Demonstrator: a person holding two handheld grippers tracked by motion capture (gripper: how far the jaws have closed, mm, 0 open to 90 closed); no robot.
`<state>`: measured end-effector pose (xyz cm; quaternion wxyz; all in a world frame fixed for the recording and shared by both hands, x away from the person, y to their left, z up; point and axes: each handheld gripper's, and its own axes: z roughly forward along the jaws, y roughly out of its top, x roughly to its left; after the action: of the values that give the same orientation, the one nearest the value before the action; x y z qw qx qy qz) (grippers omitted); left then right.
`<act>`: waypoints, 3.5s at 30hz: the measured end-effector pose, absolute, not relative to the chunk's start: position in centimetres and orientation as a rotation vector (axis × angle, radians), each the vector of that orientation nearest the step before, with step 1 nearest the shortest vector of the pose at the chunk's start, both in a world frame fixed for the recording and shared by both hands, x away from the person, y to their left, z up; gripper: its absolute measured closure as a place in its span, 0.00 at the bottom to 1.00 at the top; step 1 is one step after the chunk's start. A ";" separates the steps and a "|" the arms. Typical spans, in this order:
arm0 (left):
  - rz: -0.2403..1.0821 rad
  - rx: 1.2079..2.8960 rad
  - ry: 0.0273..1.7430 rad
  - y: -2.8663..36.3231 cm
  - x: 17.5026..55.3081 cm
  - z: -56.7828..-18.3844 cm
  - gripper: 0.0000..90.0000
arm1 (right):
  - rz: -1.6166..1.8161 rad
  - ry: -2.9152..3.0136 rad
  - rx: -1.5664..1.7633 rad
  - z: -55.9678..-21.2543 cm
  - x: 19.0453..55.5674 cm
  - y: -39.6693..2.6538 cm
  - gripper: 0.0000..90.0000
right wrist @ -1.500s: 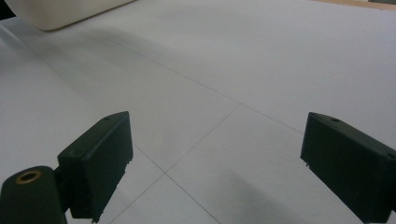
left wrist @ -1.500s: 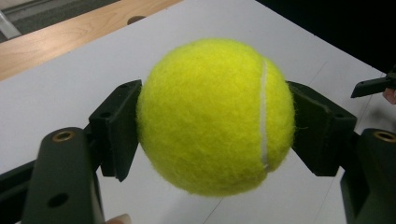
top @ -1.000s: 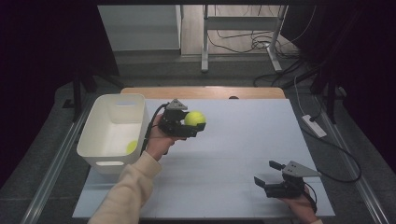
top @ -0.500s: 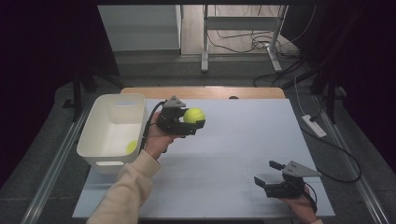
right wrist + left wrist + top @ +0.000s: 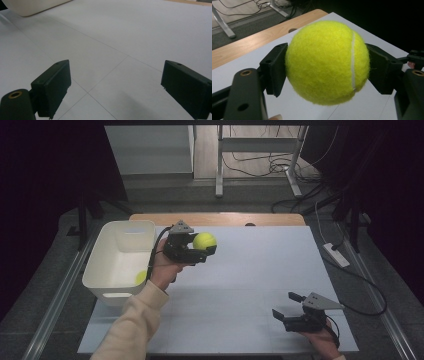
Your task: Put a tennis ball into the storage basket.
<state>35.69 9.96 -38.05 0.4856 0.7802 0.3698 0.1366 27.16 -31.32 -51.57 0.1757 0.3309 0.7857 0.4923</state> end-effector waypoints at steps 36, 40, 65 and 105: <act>0.419 1.833 0.918 12.9 34.7 -36.0 0.30 | 1.393 2.222 0.941 -51.5 27.1 -31.3 0.10; 0.426 1.827 0.924 13.3 34.6 -35.9 0.30 | 1.394 2.219 0.942 -51.5 27.1 -31.3 0.10; 0.473 1.793 0.991 16.4 33.8 -36.4 0.30 | 1.388 2.226 0.935 -51.6 27.2 -31.3 0.10; 0.547 1.724 1.160 22.9 32.9 -37.5 0.30 | 1.408 2.204 0.932 -51.1 27.1 -31.1 0.10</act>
<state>32.88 22.87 -37.55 0.4765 0.7055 0.4745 0.2238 27.07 -31.11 -51.09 0.1814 0.3300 0.7806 0.4988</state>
